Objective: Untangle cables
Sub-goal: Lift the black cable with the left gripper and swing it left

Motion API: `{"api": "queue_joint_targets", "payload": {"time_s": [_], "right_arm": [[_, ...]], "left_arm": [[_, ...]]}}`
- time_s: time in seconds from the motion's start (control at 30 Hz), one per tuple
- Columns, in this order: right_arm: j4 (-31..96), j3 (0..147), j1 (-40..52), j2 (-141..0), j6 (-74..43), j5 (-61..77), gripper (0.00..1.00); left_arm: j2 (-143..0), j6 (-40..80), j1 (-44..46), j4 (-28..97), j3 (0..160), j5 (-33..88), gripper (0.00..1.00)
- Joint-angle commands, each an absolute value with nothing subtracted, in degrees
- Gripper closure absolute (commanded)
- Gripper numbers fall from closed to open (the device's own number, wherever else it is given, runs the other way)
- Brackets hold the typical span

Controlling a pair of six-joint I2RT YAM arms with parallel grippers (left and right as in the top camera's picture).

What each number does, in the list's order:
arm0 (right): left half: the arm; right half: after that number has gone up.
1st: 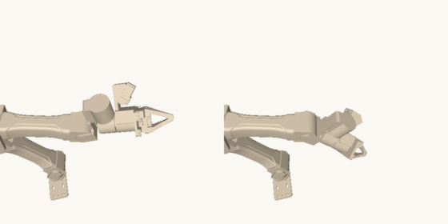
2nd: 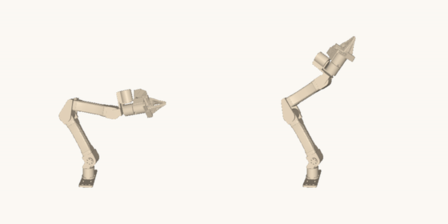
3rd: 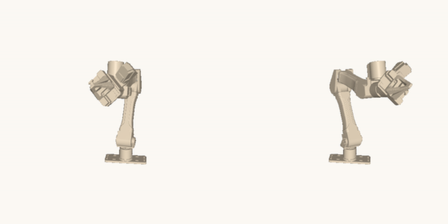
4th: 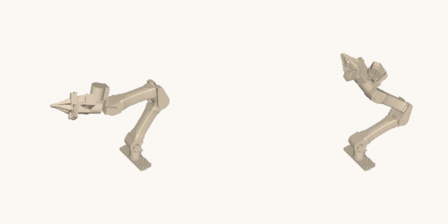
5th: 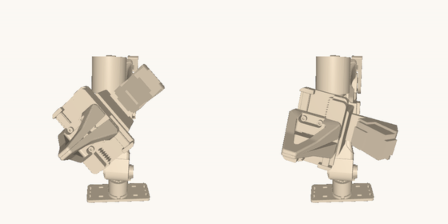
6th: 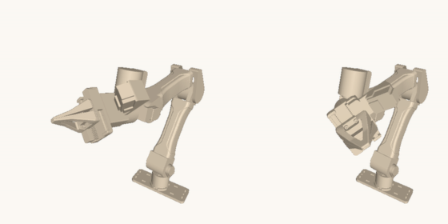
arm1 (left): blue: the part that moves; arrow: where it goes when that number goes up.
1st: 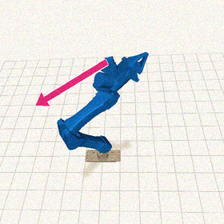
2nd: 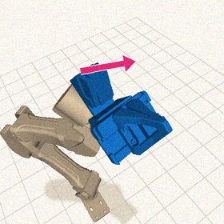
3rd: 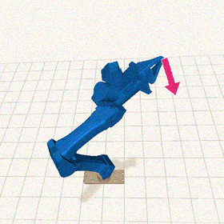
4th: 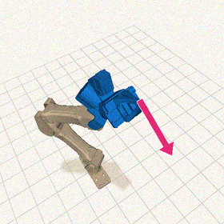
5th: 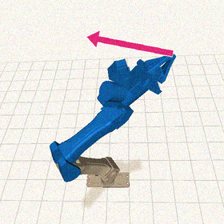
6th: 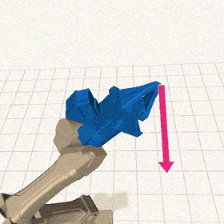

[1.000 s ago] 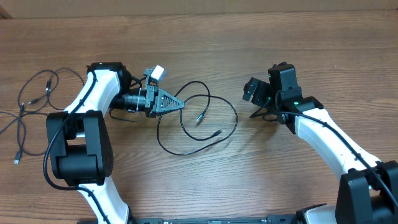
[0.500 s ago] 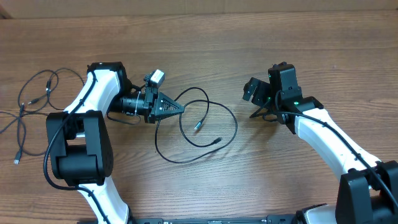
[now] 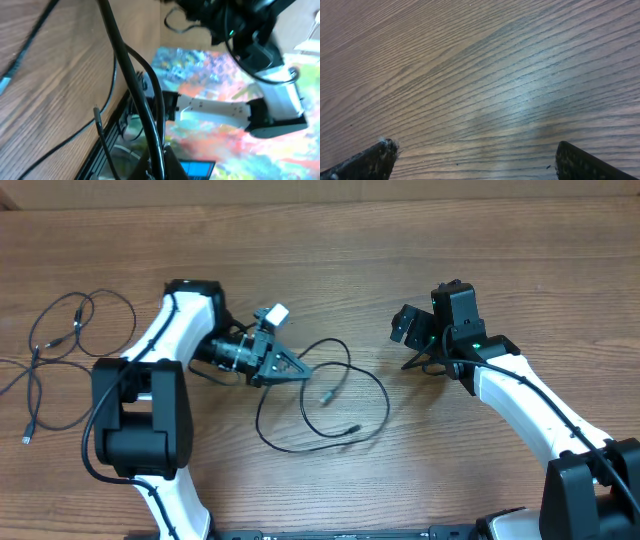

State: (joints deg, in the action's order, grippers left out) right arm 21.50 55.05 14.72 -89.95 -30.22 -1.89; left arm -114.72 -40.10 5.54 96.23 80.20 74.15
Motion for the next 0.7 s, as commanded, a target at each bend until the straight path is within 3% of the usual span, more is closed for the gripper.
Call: {"api": "queue_joint_targets", "payload": {"time_s": [0.0, 0.33, 0.67], "right_arm": [[21.2, 55.1, 14.9, -89.9, -30.3, -2.5, 0.00], [21.1, 55.1, 14.9, -89.9, -30.3, -2.5, 0.00], [21.2, 55.1, 14.9, -89.9, -30.3, -2.5, 0.00]], "left_arm": [[-113.3, -48.1, 7.6, 96.9, 80.2, 76.1, 0.96], [-112.2, -51.4, 8.7, 96.9, 80.2, 83.5, 0.96], [-108.3, -51.3, 8.7, 96.9, 80.2, 83.4, 0.96]]}}
